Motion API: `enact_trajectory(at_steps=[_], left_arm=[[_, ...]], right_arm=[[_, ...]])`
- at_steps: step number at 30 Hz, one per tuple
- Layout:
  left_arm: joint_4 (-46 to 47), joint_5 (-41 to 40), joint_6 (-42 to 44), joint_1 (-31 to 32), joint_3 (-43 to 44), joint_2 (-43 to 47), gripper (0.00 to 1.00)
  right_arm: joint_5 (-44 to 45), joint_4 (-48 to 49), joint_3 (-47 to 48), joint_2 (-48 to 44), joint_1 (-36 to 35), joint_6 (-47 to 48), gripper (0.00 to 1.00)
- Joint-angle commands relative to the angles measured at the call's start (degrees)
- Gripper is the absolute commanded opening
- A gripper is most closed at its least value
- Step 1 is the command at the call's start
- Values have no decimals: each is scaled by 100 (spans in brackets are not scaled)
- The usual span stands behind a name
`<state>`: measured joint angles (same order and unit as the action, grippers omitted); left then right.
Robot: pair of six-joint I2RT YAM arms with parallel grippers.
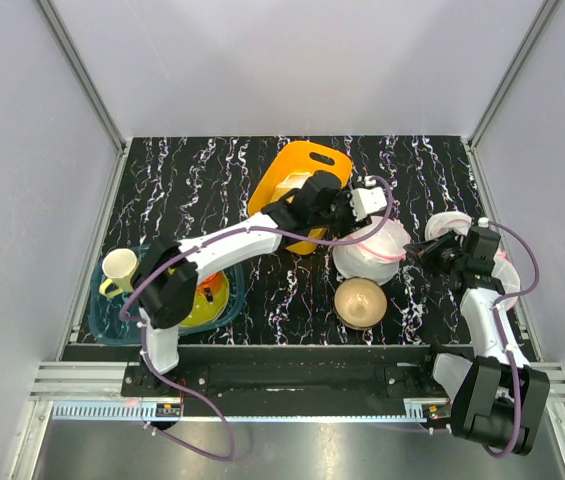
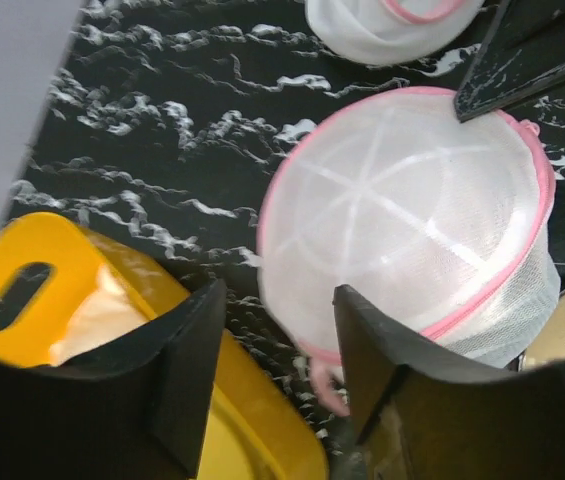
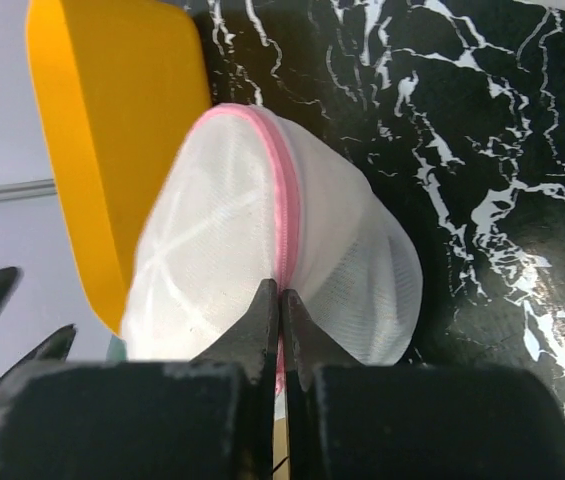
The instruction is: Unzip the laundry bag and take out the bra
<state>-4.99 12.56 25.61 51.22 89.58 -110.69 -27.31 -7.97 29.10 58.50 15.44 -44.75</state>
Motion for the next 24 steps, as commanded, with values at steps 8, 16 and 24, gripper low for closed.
enact_trajectory(at_steps=[8, 16, 24], left_arm=[[-151, -113, 498, 572, -134, 919, 95], [673, -796, 340, 1162, -458, 374, 91], [1167, -1105, 366, 1355, -372, -31, 90]], right_arm=[[225, -1363, 579, -1024, 20, -323, 0], [305, -1602, 834, -1069, 20, -359, 0], [200, -1585, 851, -1077, 3, -341, 0]])
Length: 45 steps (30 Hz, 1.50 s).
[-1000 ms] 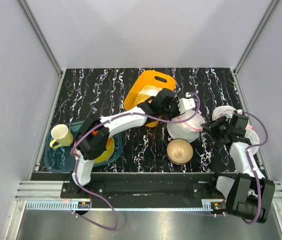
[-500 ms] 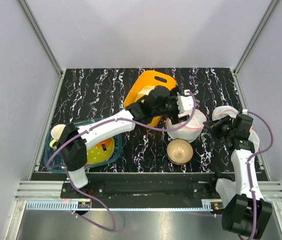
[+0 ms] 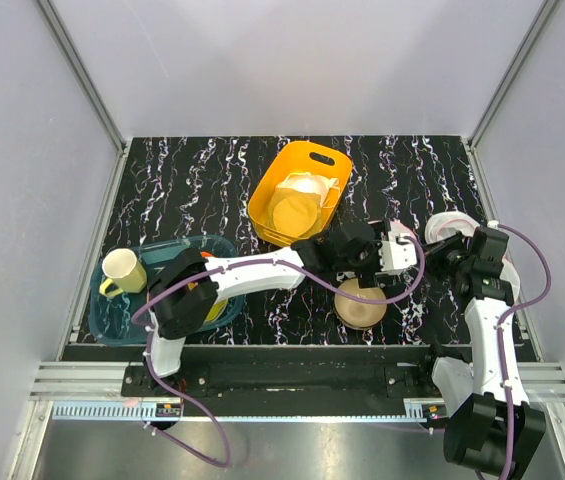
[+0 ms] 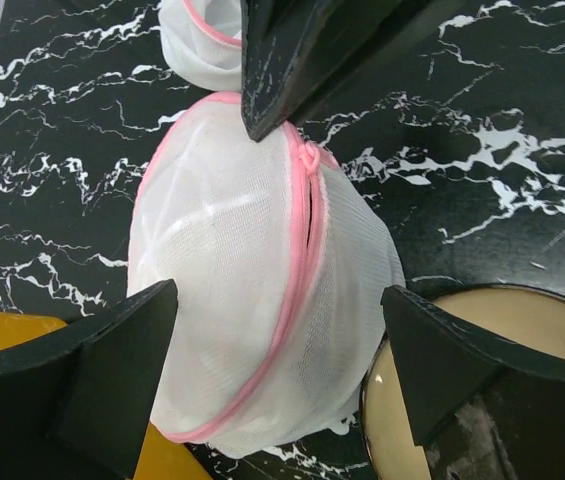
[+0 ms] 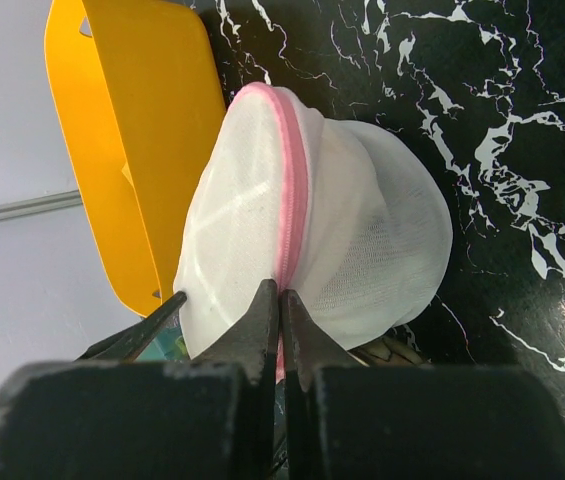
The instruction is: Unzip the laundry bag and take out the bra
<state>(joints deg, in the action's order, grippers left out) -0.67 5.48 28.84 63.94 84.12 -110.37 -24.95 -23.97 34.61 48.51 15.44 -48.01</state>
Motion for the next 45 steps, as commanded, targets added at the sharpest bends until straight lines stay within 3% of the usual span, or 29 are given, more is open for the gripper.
enact_trajectory(at_steps=[1, 3, 6, 7, 9, 10, 14, 15, 16, 17, 19, 25, 28, 36, 45], left_arm=[[874, -424, 51, 83, 184, -186, 90], [1007, -521, 104, 83, 271, -327, 84], [1042, -660, 131, 75, 368, -477, 61], [1060, -653, 122, 75, 343, -460, 35], [1016, -618, 96, 57, 351, -398, 6], [929, -618, 87, 40, 351, -363, 0], [779, -171, 87, -162, 45, 14, 0], [761, -56, 34, -302, -44, 215, 0], [787, 180, -27, -382, -123, 339, 0], [813, 304, -115, -470, -298, 445, 0], [866, 865, -457, -768, -465, 760, 0], [1095, 2604, -1450, -1402, -467, 816, 0], [1305, 3177, -1925, -1586, -422, 692, 0], [1561, 3364, -2330, -1692, -414, 595, 0], [1526, 3320, -2401, -1692, -431, 551, 0]], right_arm=[[-36, 15, 309, -70, 3, -7, 0], [-36, 6, 318, -79, 3, 2, 0], [-45, -3, 336, -105, -6, 11, 0], [-54, -20, 345, -105, -6, 11, 0], [-63, -20, 336, -114, -6, 28, 0], [-89, -20, 327, -131, -6, 63, 0], [-606, 32, 520, -26, -6, 493, 4], [-738, 24, 581, -17, -6, 564, 9], [-966, 32, 695, -26, 3, 695, 24], [-1064, 32, 748, -52, -6, 749, 32], [-1300, 32, 906, -79, -6, 932, 41], [-1863, 76, 1258, -114, -102, 1565, 41], [-2127, 382, 1303, -79, -269, 1576, 36], [-1715, 103, 1830, 712, -1306, 2189, 44], [-1575, -108, 1778, 774, -1509, 2419, 44]])
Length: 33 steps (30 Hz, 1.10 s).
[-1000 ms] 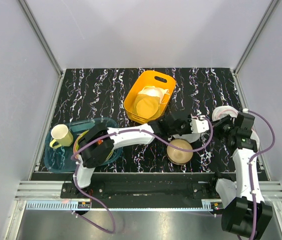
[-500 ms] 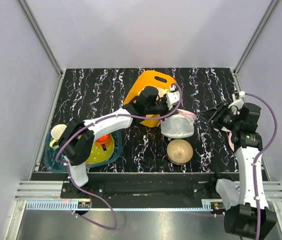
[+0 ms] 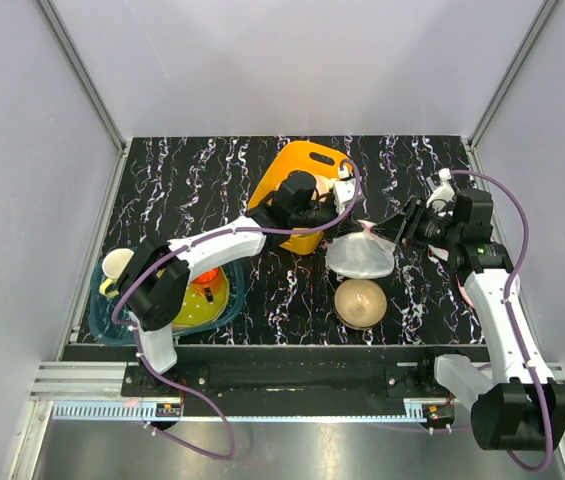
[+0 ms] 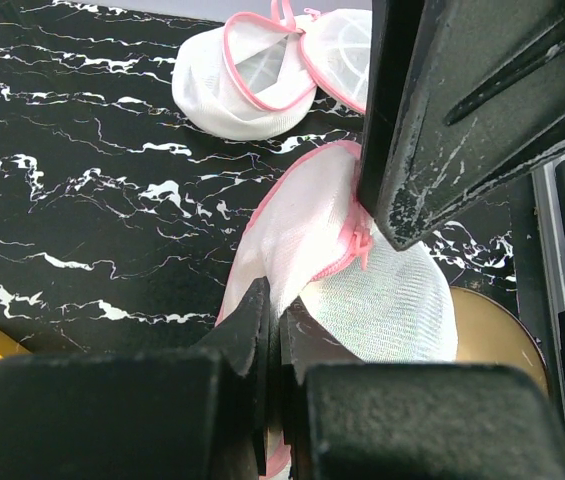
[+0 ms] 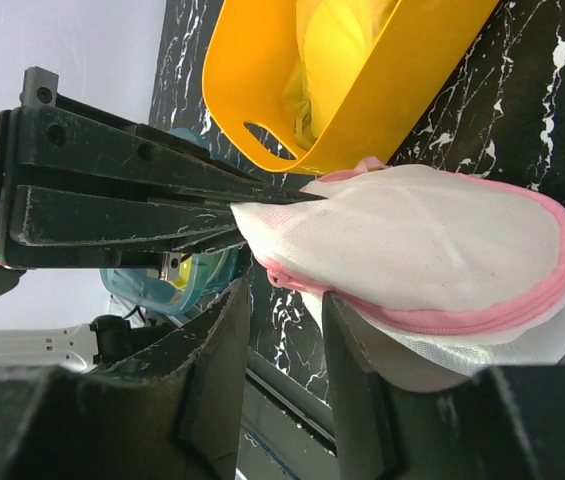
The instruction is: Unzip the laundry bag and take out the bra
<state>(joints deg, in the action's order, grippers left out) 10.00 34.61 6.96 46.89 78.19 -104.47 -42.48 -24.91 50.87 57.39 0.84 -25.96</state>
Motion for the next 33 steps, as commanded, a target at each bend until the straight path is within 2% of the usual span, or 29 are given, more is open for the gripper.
enact_trajectory(at_steps=[1, 6, 9, 12, 21, 33], left_arm=[[459, 406, -221, 13, 170, -48, 0], [345, 327, -169, 13, 214, -91, 0], [310, 327, -151, 13, 231, -83, 0], [318, 309, -142, 4, 179, -39, 0], [433, 441, -265, 4, 117, -21, 0], [345, 485, -257, 4, 170, -21, 0]], right_arm=[[257, -14, 134, -174, -49, 188, 44], [303, -49, 72, -509, -49, 170, 48], [-92, -41, -15, -395, -49, 178, 49], [-94, 47, -182, -263, -49, 91, 50], [-146, 1276, -666, -131, -251, -471, 50], [-50, 2121, -789, -52, -357, -823, 50]])
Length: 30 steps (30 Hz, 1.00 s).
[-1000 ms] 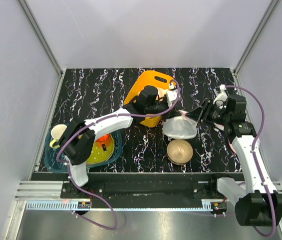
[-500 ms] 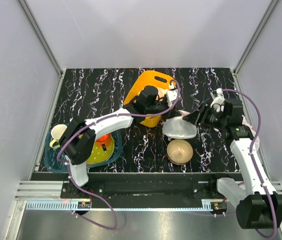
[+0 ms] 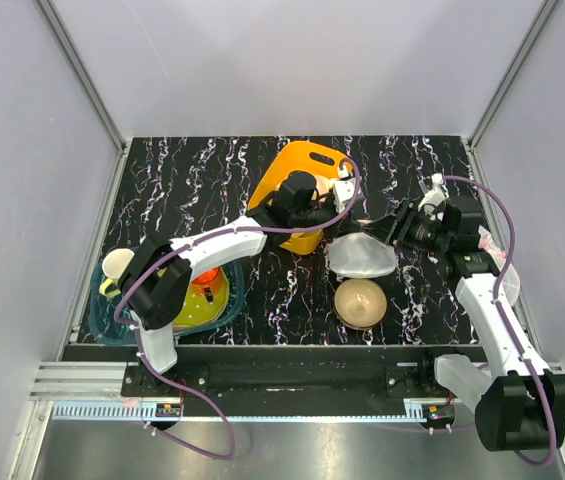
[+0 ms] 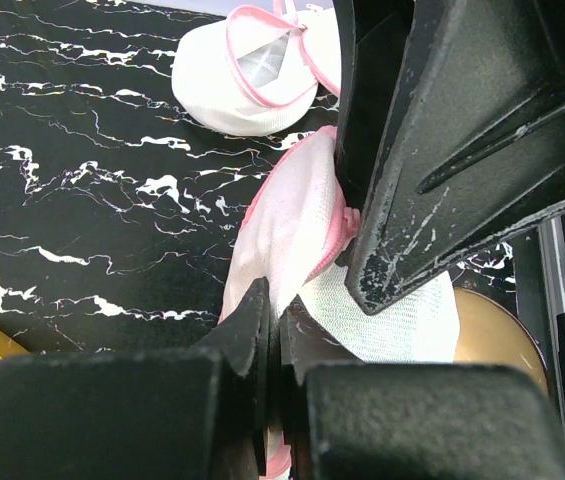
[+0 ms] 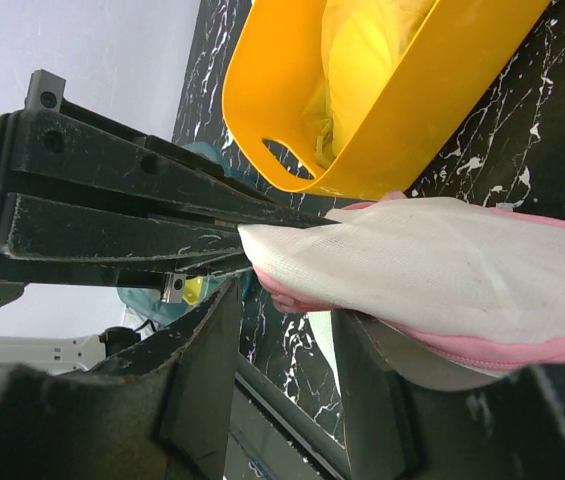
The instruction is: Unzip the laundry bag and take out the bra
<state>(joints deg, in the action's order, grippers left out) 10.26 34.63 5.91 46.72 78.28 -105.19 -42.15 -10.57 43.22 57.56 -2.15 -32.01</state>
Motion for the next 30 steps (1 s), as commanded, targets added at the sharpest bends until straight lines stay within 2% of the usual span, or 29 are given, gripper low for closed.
enact_trajectory(at_steps=[1, 9, 16, 17, 19, 23, 30], left_arm=[[319, 483, -152, 21, 152, 51, 0], [266, 430, -82, 21, 161, 51, 0], [213, 439, -20, 21, 152, 77, 0], [204, 448, -11, 21, 161, 77, 0], [196, 439, 15, 21, 161, 104, 0], [178, 413, 68, -14, 170, 147, 0], [-33, 465, 296, -49, 249, 183, 0]], right_arm=[[-57, 662, -33, -122, -57, -218, 50], [286, 188, -112, -368, -57, -42, 37], [532, 20, -191, -579, -57, -33, 8], [550, 20, -183, -571, -48, -42, 0], [611, 11, -191, -614, -57, -42, 0], [1207, -663, -86, -693, -57, 220, 0], [2966, -1518, -103, -992, -5, 222, 0]])
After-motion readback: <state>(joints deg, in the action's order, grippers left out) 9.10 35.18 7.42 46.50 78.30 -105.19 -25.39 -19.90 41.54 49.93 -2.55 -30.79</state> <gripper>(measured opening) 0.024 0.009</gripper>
